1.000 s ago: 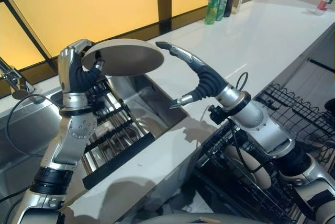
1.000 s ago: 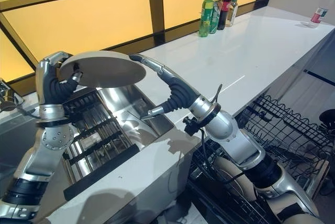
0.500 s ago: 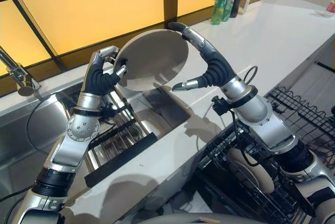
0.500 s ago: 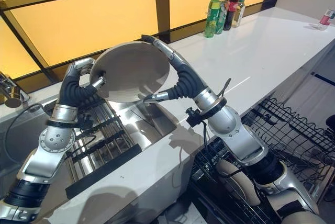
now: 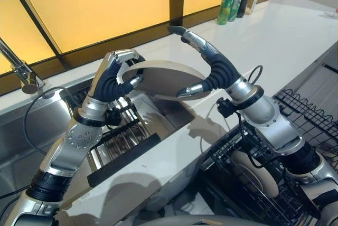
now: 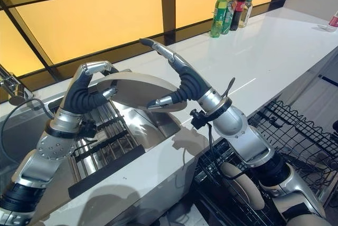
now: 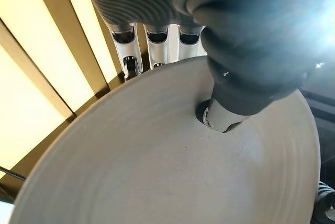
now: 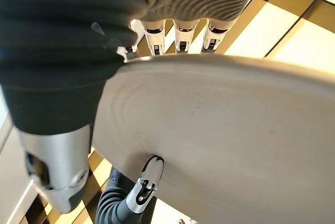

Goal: Pick up plates and place into dishwasher.

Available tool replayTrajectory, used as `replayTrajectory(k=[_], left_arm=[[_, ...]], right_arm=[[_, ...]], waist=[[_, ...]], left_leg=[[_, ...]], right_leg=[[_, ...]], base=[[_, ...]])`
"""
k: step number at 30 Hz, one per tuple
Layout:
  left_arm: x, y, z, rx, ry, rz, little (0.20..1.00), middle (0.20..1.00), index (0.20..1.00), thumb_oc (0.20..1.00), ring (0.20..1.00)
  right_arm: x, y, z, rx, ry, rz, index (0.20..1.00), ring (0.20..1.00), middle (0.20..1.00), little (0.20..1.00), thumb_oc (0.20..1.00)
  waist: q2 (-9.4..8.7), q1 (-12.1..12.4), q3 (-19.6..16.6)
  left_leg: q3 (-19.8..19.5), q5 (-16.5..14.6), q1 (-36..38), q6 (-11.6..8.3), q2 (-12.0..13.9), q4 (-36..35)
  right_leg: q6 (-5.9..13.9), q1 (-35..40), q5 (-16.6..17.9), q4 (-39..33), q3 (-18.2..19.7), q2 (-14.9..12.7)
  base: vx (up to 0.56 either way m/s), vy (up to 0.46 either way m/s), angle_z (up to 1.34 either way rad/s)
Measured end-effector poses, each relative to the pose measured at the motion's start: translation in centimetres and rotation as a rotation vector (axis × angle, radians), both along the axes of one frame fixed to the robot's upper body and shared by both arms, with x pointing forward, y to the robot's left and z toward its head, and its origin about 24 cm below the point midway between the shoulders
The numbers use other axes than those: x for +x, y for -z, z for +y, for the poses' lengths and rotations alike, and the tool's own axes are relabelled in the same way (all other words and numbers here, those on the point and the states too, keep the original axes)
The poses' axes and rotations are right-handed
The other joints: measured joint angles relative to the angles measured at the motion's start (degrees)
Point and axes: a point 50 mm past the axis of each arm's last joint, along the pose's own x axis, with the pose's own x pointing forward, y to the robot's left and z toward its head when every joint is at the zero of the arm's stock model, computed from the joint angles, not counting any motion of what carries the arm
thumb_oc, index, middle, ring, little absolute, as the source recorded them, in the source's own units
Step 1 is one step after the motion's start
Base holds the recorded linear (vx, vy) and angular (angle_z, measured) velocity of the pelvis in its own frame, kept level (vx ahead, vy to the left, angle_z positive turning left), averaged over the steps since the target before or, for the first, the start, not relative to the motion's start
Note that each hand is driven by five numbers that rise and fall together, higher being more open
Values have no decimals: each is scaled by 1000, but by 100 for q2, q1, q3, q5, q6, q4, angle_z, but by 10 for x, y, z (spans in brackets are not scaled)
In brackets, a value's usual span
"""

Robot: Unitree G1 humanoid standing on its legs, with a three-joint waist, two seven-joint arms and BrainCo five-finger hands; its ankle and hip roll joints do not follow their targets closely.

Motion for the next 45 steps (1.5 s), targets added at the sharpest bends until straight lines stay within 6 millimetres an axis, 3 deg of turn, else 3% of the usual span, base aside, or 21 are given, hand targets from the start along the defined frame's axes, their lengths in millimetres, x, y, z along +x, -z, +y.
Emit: replayTrajectory(k=[10, 15, 21, 22, 23, 24, 25, 45], left_arm=[[-2, -1, -1, -3, 2, -29, 200, 200, 200, 200, 200], [-3, -2, -2, 13, -4, -51, 200, 200, 200, 200, 200], [-8, -7, -6, 11, 17, -82, 200, 200, 200, 200, 200], [-8, -7, -6, 6, 16, -84, 200, 200, 200, 200, 200], [-8, -8, -6, 3, 15, -87, 200, 200, 200, 200, 200], [-8, -8, -6, 0, 15, -90, 200, 200, 200, 200, 200], [-7, -8, -6, -1, 15, -93, 200, 200, 200, 200, 200], [-5, -5, -8, -19, -7, -87, 200, 200, 200, 200, 200]], right_arm=[[0, 7, -1, -46, -18, 43, 1000, 1000, 1000, 1000, 1000], [5, 31, -1, -249, -44, 223, 1000, 1000, 1000, 1000, 1000], [5, 42, -4, -268, -60, 322, 1000, 1000, 1000, 1000, 1000], [5, 43, -3, -268, -65, 328, 909, 909, 909, 909, 909], [5, 45, -1, -269, -69, 337, 495, 495, 495, 495, 495], [5, 47, 0, -272, -73, 348, 260, 260, 260, 260, 260], [5, 49, 1, -273, -73, 359, 200, 200, 200, 200, 200], [18, 58, 6, -96, 33, 406, 200, 200, 200, 200, 200]], waist=[[2, -3, 0], [-3, 3, -3], [-8, -9, -6], [-8, -8, -6], [-8, -8, -6], [-8, -7, -6], [-9, -8, -6], [-46, -7, -29]], left_leg=[[-11, 1, 1, -1, -2, 7], [-41, 1, -5, 0, -14, 14], [-123, 2, -1, 0, -30, 25], [-130, 2, -1, 1, -34, 27], [-136, 2, -1, 0, -36, 30], [-139, 2, -1, 0, -37, 33], [-140, 2, -1, 0, -38, 36], [-140, 3, 7, 0, -47, 55]], right_leg=[[-1, 12, 0, 0, -8, 1], [7, 25, -5, 3, -32, -8], [1, 67, -9, 0, -92, -13], [1, 68, -8, 0, -92, -14], [1, 71, -9, 0, -92, -15], [2, 74, -9, 1, -92, -17], [1, 77, -9, 2, -91, -17], [2, 101, -8, 4, -93, -29]], base=[[0, 0, 0], [1, -7, 2], [0, -7, 5], [0, 0, 0], [0, 0, 0], [0, 0, 0], [0, 0, 0], [0, 0, 0]])
